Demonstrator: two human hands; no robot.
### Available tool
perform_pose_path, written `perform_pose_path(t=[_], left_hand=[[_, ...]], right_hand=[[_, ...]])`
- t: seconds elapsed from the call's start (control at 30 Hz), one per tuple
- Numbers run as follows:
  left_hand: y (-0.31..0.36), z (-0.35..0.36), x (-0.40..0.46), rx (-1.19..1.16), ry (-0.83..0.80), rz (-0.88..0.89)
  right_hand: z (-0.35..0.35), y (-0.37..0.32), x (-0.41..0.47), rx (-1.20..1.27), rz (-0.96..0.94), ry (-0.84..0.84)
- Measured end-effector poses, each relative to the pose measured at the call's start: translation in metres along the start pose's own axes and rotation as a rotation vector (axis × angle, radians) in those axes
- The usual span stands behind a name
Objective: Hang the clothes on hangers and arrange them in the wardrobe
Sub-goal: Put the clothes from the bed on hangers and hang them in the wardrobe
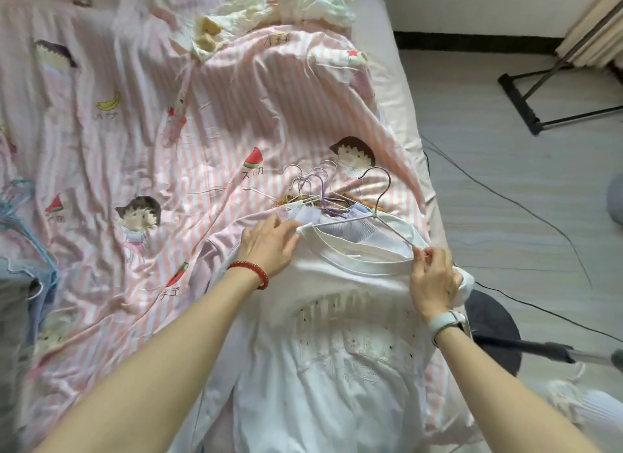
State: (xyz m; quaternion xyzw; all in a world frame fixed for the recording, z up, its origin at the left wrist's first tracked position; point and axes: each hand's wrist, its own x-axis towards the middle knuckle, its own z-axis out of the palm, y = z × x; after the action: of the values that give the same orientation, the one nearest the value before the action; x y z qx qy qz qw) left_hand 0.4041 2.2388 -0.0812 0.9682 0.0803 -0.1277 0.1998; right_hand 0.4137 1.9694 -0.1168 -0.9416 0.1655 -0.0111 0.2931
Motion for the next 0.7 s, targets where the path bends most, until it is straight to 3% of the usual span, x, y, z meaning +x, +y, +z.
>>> perform_pose_path(t=[0.13, 0.27, 0.47, 0.7], left_hand=[[-0.014, -0.002, -0.022, 0.042, -0.035, 0.013], [-0.040, -0.014, -0.055, -0.090, 0.124, -0.033], [-0.115, -0.025, -0.159, -0.194, 0.341, -0.372], [-0.197, -0.038, -0.340, -0.185, 0.649, -0.779]], right_hand=[[0.002, -0.011, -0.013, 0.049, -0.063, -0.004], [0.005, -0.042, -0.029, 0.058, -0.223, -0.049], [0.020, -0.121, -0.077, 0.029, -0.622, -0.333], [0.059, -0.212, -0.199, 0.006, -1.167, -0.591]])
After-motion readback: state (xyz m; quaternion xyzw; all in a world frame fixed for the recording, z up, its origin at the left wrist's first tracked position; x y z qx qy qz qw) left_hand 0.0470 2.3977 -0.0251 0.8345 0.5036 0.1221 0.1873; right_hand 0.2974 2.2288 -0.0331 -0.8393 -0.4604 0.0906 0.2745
